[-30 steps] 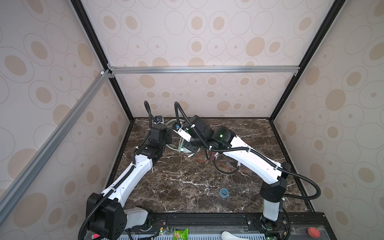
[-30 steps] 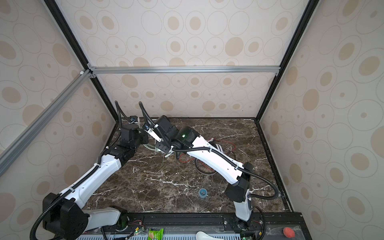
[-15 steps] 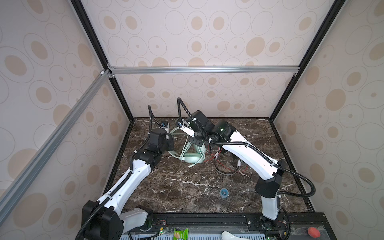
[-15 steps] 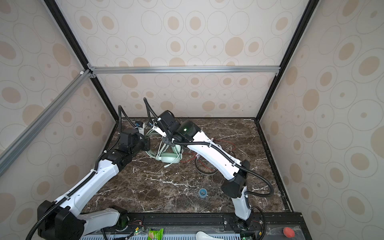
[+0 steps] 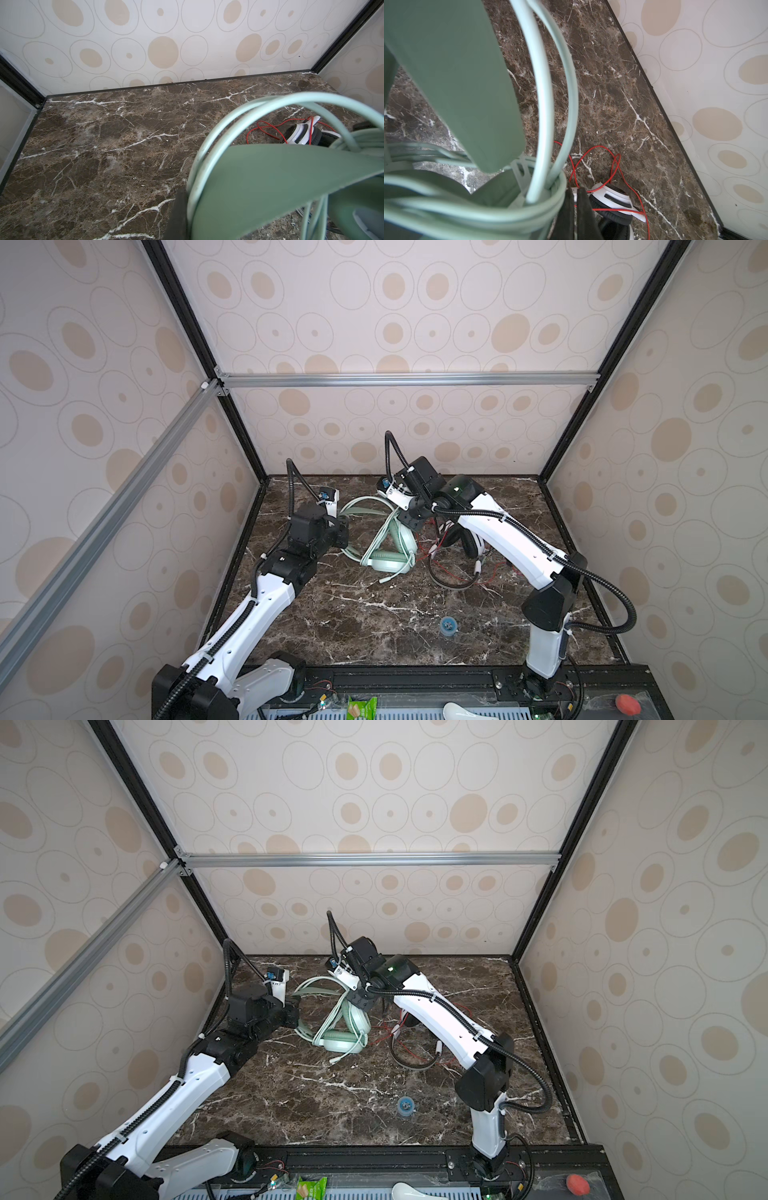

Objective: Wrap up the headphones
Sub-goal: 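Set the wrapped green headset on the table with the left gripper while right withdraws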

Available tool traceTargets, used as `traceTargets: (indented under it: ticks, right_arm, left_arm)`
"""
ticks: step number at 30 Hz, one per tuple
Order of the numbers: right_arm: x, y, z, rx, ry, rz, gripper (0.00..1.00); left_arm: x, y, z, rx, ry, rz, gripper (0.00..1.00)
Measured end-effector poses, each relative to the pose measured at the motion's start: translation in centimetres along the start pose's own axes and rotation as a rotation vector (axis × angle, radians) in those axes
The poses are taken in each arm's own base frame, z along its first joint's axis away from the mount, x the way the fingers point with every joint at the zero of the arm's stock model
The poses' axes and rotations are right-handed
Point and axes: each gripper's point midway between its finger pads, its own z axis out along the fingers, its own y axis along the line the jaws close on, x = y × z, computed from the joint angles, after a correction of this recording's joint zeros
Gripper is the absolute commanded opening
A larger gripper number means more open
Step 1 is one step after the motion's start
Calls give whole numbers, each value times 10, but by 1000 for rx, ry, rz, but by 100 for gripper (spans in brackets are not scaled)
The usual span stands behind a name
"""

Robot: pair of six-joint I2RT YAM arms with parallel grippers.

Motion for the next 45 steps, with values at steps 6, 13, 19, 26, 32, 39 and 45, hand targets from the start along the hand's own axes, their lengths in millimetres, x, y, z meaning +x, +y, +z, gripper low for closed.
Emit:
traceTargets:
  ticks: [6,13,19,26,32,39,45]
  right_arm:
    - [14,1,6,-70,-20,91,0]
    - [18,5,14,-119,-37,145,2]
    - [22,8,20,-139,-43,171,5]
    - [27,11,13,-149,-91,182,10]
    - [34,-1,10,-122,-123,216,14]
    - [38,-2,17,-122,-133,233,15]
    - [49,3,25,-131,-127,252,20]
  left_arm:
    - [-4,-6,-2,36,-21,-6,0]
    - [-5,-10,-2,55,-23,-5,0]
    - [-3,-10,-2,58,-20,-5,0]
    - [-1,-14,-1,80,-13,-18,0]
    - [4,-18,-1,103,1,-26,0]
    - [5,-17,0,100,4,-28,0]
    - [10,-16,1,91,23,-35,0]
